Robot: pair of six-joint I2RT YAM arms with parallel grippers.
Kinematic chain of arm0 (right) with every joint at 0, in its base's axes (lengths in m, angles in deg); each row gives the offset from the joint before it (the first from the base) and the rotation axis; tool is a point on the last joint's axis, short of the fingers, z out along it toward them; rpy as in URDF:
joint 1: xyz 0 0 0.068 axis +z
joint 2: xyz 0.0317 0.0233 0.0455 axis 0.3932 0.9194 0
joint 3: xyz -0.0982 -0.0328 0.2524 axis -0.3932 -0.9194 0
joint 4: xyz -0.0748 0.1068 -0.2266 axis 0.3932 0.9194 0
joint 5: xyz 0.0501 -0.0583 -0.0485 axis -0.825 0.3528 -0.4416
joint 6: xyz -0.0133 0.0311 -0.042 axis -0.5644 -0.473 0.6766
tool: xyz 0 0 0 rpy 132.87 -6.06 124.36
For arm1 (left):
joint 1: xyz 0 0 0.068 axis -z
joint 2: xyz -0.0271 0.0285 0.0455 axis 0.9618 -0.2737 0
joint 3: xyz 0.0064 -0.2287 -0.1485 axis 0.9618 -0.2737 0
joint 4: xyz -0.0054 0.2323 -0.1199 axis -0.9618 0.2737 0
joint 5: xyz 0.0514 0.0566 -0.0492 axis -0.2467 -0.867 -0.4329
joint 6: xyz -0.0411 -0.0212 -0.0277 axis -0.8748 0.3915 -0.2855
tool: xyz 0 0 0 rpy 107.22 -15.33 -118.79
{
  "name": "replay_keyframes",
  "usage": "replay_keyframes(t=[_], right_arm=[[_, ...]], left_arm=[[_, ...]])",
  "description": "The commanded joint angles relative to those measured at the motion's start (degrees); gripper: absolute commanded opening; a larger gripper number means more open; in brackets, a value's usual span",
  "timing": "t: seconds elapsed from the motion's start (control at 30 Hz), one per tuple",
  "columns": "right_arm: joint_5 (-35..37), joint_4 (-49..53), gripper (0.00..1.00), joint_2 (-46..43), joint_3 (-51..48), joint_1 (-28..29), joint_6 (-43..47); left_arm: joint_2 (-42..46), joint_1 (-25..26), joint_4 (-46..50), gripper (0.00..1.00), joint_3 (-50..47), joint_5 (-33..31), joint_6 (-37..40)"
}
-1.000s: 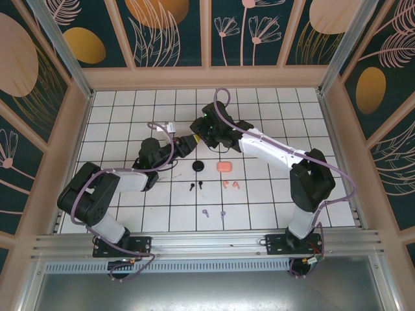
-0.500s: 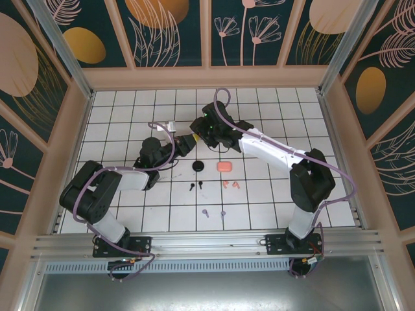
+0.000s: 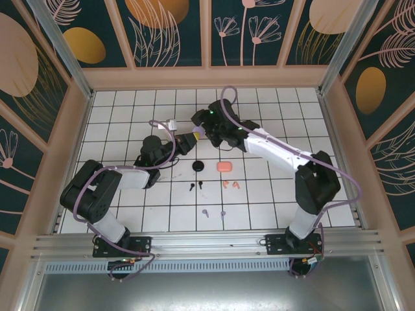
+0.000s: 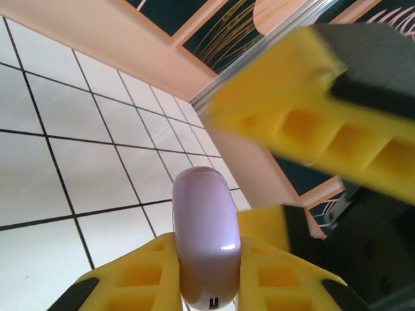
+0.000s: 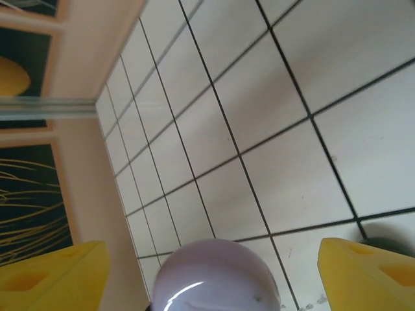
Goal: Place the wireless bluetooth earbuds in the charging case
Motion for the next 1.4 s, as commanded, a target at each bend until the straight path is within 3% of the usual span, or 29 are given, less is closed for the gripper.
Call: replay_keyframes(t=[0.0, 0.17, 0.33, 0.47, 0.93, 1.37], right_arm=[[0.2, -4.3, 0.84, -7.6, -4.2, -3.0, 5.5], [-11.2, -10.6, 0.87, -13.0, -12.3, -8.8, 21.9], [-16.7, -12.3, 0.86, -18.1, -18.1, -9.0, 38.2], [-21.6, -14.5, 0.84, -21.0, -22.5, -11.2, 45.7], [-31.7, -19.2, 0.77, -22.9, -28.5, -14.2, 47.9], [-31.1, -21.1, 0.68, -18.5, -27.6, -12.5, 46.3]], left_arm=[[2.6, 0.4, 4.7, 0.0, 2.5, 3.2, 4.6], [4.5, 0.1, 14.3, 0.0, 6.3, 10.0, 11.1], [3.1, -0.6, 23.9, 0.0, 12.0, 19.3, 16.6], [1.3, -1.0, 30.7, 0.0, 16.6, 25.1, 20.0], [0.8, -1.0, 38.8, 0.0, 20.6, 30.1, 23.8], [1.0, -1.0, 39.2, 0.0, 21.3, 30.2, 23.8]])
